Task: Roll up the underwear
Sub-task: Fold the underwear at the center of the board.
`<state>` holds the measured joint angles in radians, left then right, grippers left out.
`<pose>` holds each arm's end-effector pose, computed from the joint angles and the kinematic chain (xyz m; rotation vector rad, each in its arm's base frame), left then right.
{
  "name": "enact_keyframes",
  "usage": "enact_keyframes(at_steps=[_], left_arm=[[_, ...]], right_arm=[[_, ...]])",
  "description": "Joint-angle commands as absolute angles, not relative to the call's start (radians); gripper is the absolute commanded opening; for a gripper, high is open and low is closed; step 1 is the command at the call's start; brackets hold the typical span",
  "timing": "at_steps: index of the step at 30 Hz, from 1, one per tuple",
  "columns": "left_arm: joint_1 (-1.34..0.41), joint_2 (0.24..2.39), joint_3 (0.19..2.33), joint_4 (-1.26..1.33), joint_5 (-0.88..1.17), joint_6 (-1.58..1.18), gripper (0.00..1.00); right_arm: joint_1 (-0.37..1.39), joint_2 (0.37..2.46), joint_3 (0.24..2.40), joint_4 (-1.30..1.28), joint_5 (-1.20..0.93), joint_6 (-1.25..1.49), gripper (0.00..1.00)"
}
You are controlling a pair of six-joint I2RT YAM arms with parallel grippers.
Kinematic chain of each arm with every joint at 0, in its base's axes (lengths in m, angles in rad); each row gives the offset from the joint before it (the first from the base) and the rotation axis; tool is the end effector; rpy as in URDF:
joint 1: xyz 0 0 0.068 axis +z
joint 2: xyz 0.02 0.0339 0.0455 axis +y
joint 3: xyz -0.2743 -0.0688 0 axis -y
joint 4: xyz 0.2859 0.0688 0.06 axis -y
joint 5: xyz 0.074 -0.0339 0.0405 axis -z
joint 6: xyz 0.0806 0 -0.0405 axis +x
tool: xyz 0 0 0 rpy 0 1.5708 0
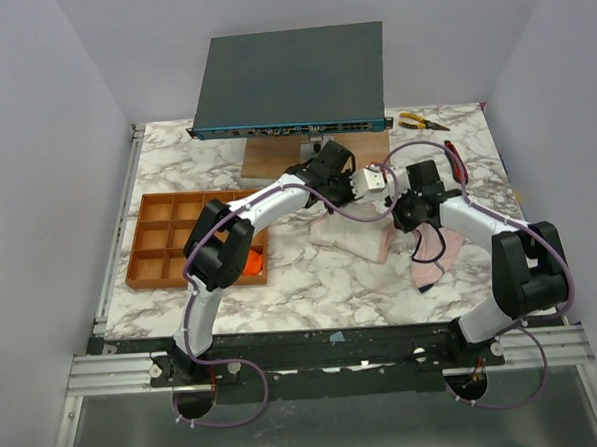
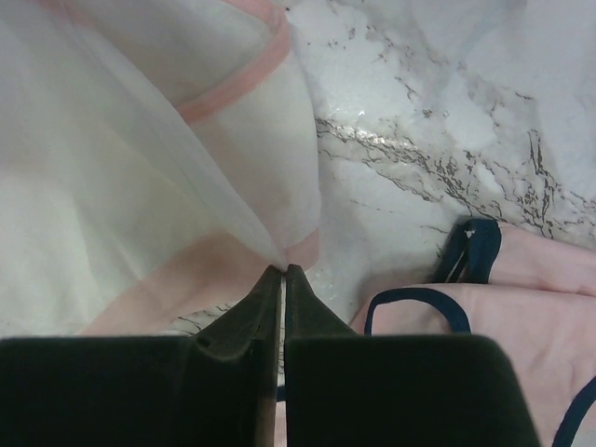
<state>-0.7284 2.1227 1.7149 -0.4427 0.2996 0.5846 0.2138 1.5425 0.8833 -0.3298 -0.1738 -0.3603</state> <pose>0.3944 -0.3837 0.1753 1.5804 1.8265 -0.4283 0.3481 0.0899 0.1319 -0.7841 2.4218 0.1653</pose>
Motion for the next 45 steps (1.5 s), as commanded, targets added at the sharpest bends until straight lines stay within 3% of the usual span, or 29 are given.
enact_keyframes(at_steps=[1, 9, 16, 20, 24, 35, 45], left_arm=[[-0.733, 2.152, 1.745, -0.442, 0.187, 0.542, 0.1], [-0.737, 2.131, 1.709, -0.41, 0.154, 0.498, 0.5], [-0.736, 2.1, 1.696, -0.387, 0.163, 0.469, 0.63], [-0.736, 2.063, 1.691, -0.38, 0.181, 0.447, 0.98], [-0.736, 1.998, 1.652, -0.36, 0.223, 0.417, 0.98], [-0.736, 1.772, 1.397, -0.254, 0.322, 0.37, 0.99], [-0.736, 1.712, 1.301, -0.229, 0.327, 0.357, 0.98]], right_arm=[[0.206, 1.57, 0.9, -0.311, -0.131, -0.37, 0.08], [0.207, 1.574, 0.916, -0.291, -0.122, -0.35, 0.23], [0.207, 1.504, 0.902, -0.295, -0.152, -0.326, 0.27], [0.204, 1.469, 0.889, -0.272, -0.201, -0.263, 0.36], [0.204, 1.468, 0.883, -0.243, -0.25, -0.189, 0.48], [0.204, 1.572, 0.89, -0.186, -0.281, -0.232, 0.5], [0.204, 1.673, 0.916, -0.164, -0.305, -0.278, 0.51]])
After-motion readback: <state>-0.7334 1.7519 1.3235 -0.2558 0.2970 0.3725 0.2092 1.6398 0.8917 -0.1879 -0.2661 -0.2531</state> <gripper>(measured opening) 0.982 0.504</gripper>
